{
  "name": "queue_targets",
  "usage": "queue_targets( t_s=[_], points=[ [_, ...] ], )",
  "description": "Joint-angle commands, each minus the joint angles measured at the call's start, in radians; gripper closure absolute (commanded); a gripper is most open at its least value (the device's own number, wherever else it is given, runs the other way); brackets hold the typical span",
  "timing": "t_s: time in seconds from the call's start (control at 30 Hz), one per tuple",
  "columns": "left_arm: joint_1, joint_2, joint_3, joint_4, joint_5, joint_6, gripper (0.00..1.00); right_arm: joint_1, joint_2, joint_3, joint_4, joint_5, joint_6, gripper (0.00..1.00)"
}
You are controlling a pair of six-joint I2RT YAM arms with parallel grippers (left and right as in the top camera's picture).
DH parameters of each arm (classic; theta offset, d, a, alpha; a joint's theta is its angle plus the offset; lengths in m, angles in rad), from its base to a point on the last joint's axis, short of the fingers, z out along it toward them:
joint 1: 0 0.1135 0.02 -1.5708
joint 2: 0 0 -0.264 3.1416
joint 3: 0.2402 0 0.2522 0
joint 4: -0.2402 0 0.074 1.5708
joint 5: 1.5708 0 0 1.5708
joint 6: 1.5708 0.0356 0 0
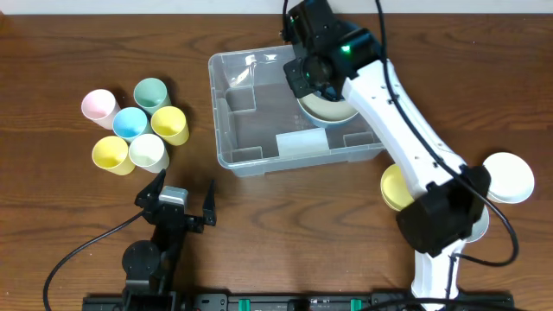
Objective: Pack container
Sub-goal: 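Carry the teal bowl into the container and stack it on top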
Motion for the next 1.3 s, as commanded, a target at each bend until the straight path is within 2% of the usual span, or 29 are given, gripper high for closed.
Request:
queue_targets(
  t_s=[0.0,0.2,0.23,0.3,0.33,0.37,0.43,0.63,0.77,0.83,0.93,1.03,1.27],
  points=[
    [-0.002,-0.006,-0.018,-0.033,0.014,0.018,0.02,0.006,0.049,0.0,0.002,0.026,0.027,0.99],
    [-0.002,-0.006,-0.018,-0.033,0.014,0.018,0.02,0.005,0.113,0.0,0.002,0.026,0.035,0.99],
    [-0.002,-0.006,-0.018,-0.033,0.014,0.018,0.02,0.005,0.12,0.0,0.002,0.027,0.035,0.91],
    [-0.002,-0.006,-0.018,-0.033,0.014,0.018,0.02,0.005,0.135,0.0,0.0,0.027,0.035,0.62],
    [-0.002,-0.006,-0.018,-0.033,0.014,0.018,0.02,0.005,0.143,0.0,0.0,0.027,0.035,0.55],
    [-0.002,-0.006,-0.018,-0.033,0.014,0.018,0.02,0.005,0.146,0.0,0.0,0.027,0.035,0.5],
    [-0.002,-0.006,-0.018,-0.033,0.014,0.018,0.02,0.005,0.149,0.0,0.002,0.028,0.034,0.49],
    [-0.002,-0.006,-0.018,-0.033,0.014,0.018,0.02,-0.016,0.138,0.001,-0.001,0.031,0.03,0.54],
    [-0.002,-0.006,-0.018,-0.033,0.014,0.018,0.02,-0.035,0.127,0.002,-0.014,0.031,0.029,0.62],
    [-0.002,-0.006,-0.018,-0.033,0.014,0.018,0.02,-0.048,0.115,0.002,-0.017,0.031,0.023,0.67],
    [-0.002,-0.006,-0.018,-0.033,0.014,0.018,0.02,-0.071,0.088,0.002,-0.016,0.031,0.023,0.83],
    [-0.002,-0.006,-0.018,-0.033,0.014,0.018,0.02,-0.101,0.065,0.002,-0.018,0.03,0.023,0.92],
    [-0.002,-0.006,-0.018,-0.033,0.014,0.018,0.02,-0.172,0.061,0.002,-0.047,0.031,0.019,0.99]
  ],
)
